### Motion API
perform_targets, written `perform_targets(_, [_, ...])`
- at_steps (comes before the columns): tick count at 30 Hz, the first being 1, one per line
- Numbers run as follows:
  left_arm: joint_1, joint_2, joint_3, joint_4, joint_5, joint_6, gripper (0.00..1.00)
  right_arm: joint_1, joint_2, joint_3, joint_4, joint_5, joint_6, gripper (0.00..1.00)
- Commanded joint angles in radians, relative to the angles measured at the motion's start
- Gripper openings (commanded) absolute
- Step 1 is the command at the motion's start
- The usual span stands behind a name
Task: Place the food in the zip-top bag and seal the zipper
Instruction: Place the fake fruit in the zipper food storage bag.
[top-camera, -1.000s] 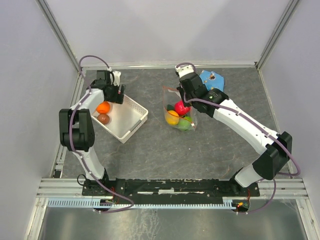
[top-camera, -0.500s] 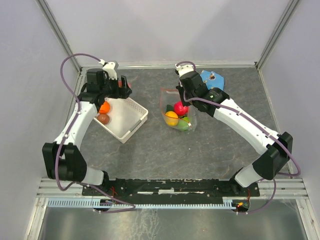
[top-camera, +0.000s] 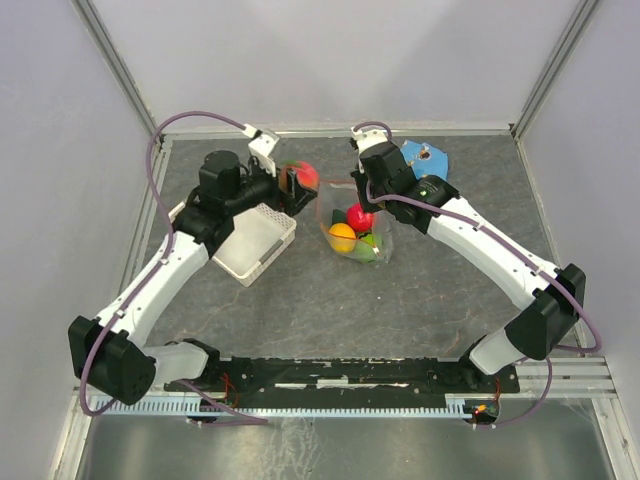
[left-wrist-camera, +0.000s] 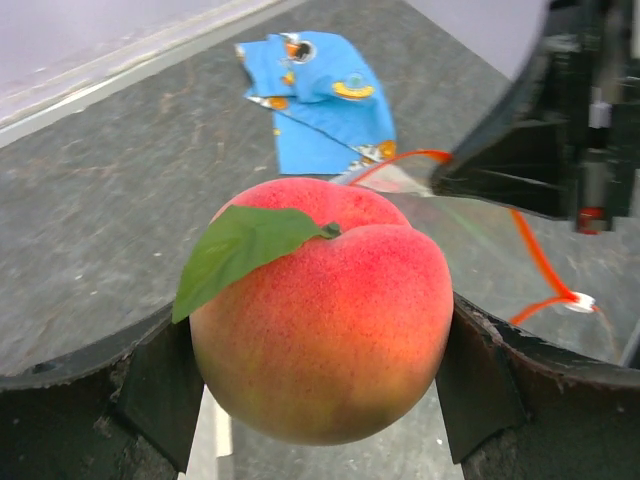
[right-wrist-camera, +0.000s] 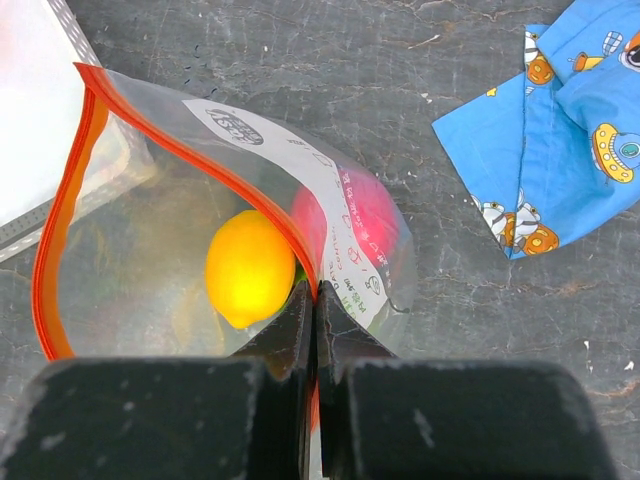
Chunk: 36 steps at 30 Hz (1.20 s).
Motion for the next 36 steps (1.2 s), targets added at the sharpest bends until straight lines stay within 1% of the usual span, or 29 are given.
perform_targets(1, [-0.086, -0.002, 0.003, 0.135, 0.036, 0.071, 0.51, -0.002, -0.037, 0.048, 0.047, -0.019, 0.020, 0.02])
perform_targets(5, [-0.145, 0.015, -0.020, 0.227, 0.047, 0.098, 0.51, -0.002, -0.042, 0.045, 0.048, -0.022, 0.029, 0.02])
perform_targets(8, [-0.171, 0.050, -0.023, 0.248, 0.025, 0.118, 0.51, -0.003, -0.045, 0.044, 0.050, -0.027, 0.030, 0.02])
perform_targets(13, [-0.183, 0.109, -0.021, 0.233, -0.021, 0.135, 0.54, -0.002, -0.054, 0.045, 0.047, -0.026, 0.029, 0.02])
perform_targets(19, [-0.211, 0.159, -0.010, 0.139, -0.066, 0.187, 0.58, -0.001, -0.061, 0.042, 0.043, -0.017, 0.029, 0.02])
perform_targets(24, [-0.226, 0.174, -0.013, 0.077, -0.117, 0.222, 0.62, -0.002, -0.061, 0.044, 0.044, -0.014, 0.029, 0.03])
perform_targets(33, [-0.239, 0.200, 0.012, 0.036, -0.195, 0.235, 0.72, -0.003, -0.050, 0.048, 0.047, -0.020, 0.026, 0.03])
perform_targets(34, [-0.240, 0.203, 0.016, 0.035, -0.200, 0.234, 0.74, -0.002, -0.051, 0.048, 0.048, -0.021, 0.025, 0.03])
perform_targets(36, [-0.246, 0.208, 0.021, 0.033, -0.215, 0.233, 0.82, -0.002, -0.050, 0.050, 0.049, -0.021, 0.023, 0.04])
